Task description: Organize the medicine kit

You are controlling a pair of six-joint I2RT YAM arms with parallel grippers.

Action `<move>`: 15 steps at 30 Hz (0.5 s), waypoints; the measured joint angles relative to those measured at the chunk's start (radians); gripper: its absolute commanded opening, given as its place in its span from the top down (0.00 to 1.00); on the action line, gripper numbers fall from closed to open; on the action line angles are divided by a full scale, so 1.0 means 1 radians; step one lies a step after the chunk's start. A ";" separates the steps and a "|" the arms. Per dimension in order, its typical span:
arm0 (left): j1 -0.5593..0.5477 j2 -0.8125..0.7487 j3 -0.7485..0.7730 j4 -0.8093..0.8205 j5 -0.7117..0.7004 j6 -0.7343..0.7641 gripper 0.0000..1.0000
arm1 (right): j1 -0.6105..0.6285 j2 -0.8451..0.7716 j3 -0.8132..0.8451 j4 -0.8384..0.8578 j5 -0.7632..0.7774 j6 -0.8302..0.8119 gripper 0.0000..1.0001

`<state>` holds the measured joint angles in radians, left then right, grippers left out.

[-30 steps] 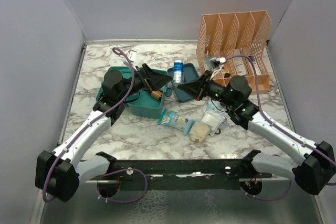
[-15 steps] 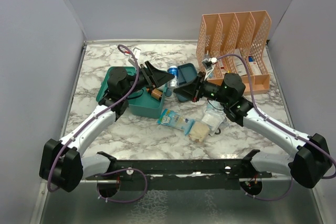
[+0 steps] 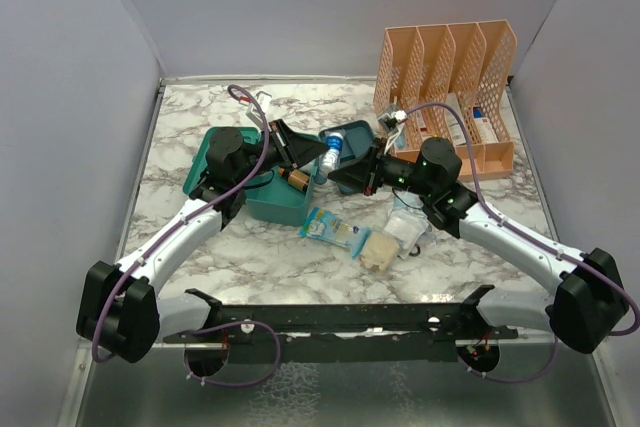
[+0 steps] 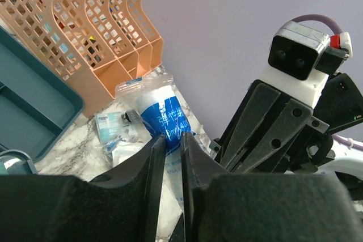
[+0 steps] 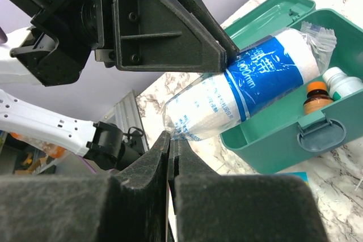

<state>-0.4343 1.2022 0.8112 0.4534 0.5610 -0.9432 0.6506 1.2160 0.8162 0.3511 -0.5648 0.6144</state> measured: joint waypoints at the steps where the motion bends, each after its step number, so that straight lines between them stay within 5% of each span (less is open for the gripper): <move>1: 0.000 0.000 0.000 0.002 0.001 0.002 0.84 | 0.000 0.000 0.000 0.000 0.000 -0.003 0.99; 5: 0.000 0.000 0.000 0.002 0.005 0.006 1.00 | 0.000 0.011 0.000 0.000 0.000 -0.027 0.94; 10: 0.000 0.000 0.000 0.002 0.006 0.020 1.00 | 0.000 0.024 0.000 -0.018 0.002 -0.051 0.86; 15: 0.000 0.000 0.000 0.001 0.003 0.041 1.00 | 0.000 0.024 0.000 -0.026 0.018 -0.060 0.57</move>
<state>-0.4339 1.2026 0.8112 0.4545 0.5636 -0.9020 0.6506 1.2396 0.8162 0.3248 -0.5472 0.5549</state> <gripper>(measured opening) 0.011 0.251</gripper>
